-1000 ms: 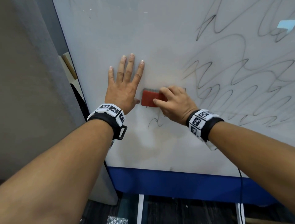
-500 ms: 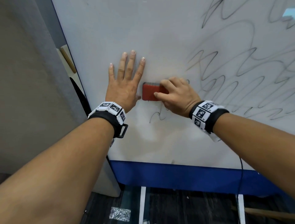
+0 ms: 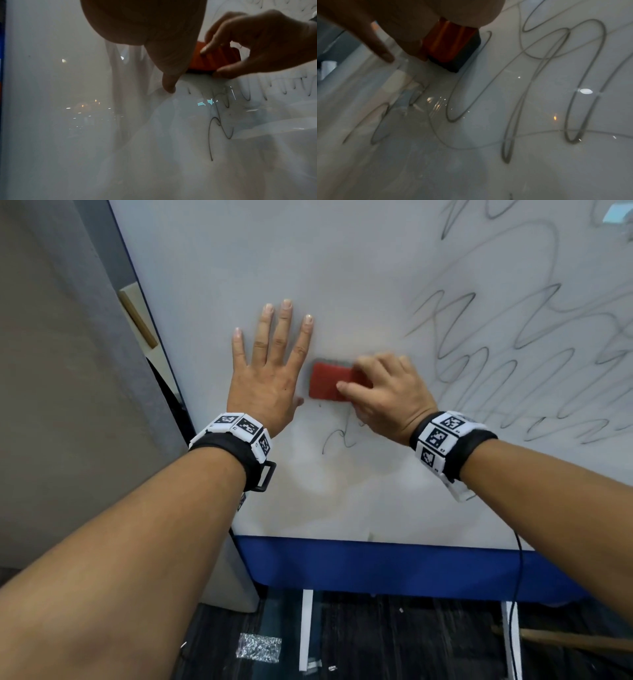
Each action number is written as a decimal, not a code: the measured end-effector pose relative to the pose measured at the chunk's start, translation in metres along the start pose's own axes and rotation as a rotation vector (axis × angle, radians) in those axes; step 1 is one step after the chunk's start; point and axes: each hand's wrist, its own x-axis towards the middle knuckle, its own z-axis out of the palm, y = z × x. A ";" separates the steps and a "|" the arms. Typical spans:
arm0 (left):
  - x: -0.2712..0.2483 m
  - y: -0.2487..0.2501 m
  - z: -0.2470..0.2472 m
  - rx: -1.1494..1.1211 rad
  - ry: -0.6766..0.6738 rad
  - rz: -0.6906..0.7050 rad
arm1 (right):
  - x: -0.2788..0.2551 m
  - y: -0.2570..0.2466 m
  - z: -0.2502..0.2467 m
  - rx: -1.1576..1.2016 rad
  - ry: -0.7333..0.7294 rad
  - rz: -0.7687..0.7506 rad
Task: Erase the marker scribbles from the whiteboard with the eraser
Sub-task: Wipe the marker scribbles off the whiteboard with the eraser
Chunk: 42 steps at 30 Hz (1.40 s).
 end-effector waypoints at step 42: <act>-0.022 0.011 0.015 -0.025 -0.039 0.001 | -0.017 -0.017 0.010 -0.021 -0.007 0.115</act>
